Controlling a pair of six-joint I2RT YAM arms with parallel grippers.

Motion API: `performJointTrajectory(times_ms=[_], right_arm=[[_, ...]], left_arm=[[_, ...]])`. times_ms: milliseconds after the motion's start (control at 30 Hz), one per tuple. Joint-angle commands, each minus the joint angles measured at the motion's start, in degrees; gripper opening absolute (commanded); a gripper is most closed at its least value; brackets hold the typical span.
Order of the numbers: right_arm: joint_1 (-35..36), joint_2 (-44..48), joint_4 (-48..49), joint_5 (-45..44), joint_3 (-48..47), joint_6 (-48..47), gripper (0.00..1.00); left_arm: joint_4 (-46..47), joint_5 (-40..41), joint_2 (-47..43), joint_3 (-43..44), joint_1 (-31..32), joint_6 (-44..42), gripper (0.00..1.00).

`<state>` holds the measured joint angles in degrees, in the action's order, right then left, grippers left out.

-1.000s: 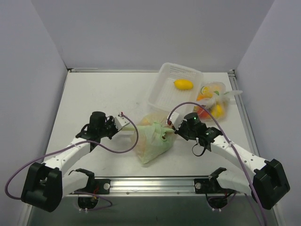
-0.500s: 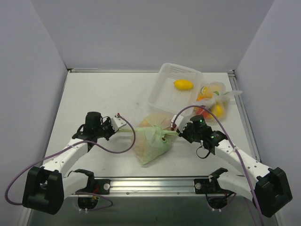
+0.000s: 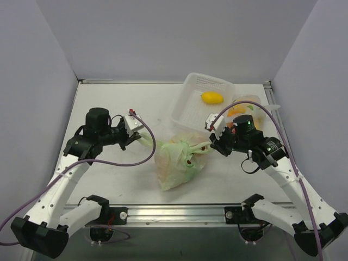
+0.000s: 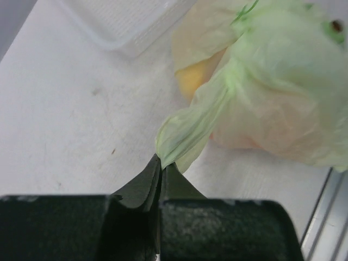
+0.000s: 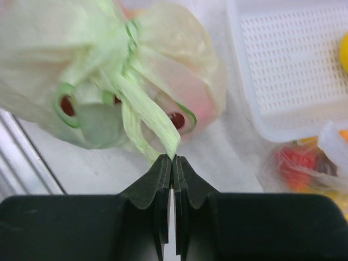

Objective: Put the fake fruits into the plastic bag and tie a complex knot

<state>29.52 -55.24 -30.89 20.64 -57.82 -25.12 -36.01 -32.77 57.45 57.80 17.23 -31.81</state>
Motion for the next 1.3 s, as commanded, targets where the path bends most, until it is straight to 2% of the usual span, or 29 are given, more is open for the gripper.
performJointTrajectory(times_ms=[0,67,300,400,467,567,833,1000,1133,1267], right_arm=[[3.8,-0.4,-7.2,7.6,-4.9,5.9,0.0],[4.8,-1.8,-5.4,11.7,-5.9,8.5,0.0],[7.0,-5.2,0.9,21.6,-9.9,17.6,0.0],[8.1,-5.5,3.0,23.5,-10.3,22.0,0.0],[8.1,-4.9,3.9,21.7,-9.8,23.5,0.0],[8.1,-1.7,3.8,14.1,-8.6,24.4,0.0],[8.2,7.2,-0.3,-2.2,-3.4,26.5,0.0],[8.1,7.9,-0.1,0.3,2.1,25.6,0.0],[7.0,5.9,1.8,-2.1,5.7,23.9,0.0],[4.2,3.9,2.9,-0.3,7.2,23.0,0.0]], left_arm=[[-6.8,-5.3,-1.1,4.6,6.4,7.3,0.0],[-6.0,-5.3,-0.3,5.7,11.0,11.4,0.0],[2.3,-16.0,3.3,6.2,12.9,25.4,0.0],[6.7,-18.6,3.2,4.4,16.4,28.9,0.0],[8.5,-18.1,3.5,3.5,18.4,29.6,0.0],[12.3,-17.8,5.4,4.2,20.9,31.5,0.0],[20.4,-17.8,19.0,12.6,25.6,34.1,0.0],[18.4,-17.7,27.1,18.9,25.4,32.2,0.0],[15.4,-15.5,29.4,19.7,25.6,27.6,0.01],[12.1,-11.4,29.2,17.9,25.4,25.2,0.05]])
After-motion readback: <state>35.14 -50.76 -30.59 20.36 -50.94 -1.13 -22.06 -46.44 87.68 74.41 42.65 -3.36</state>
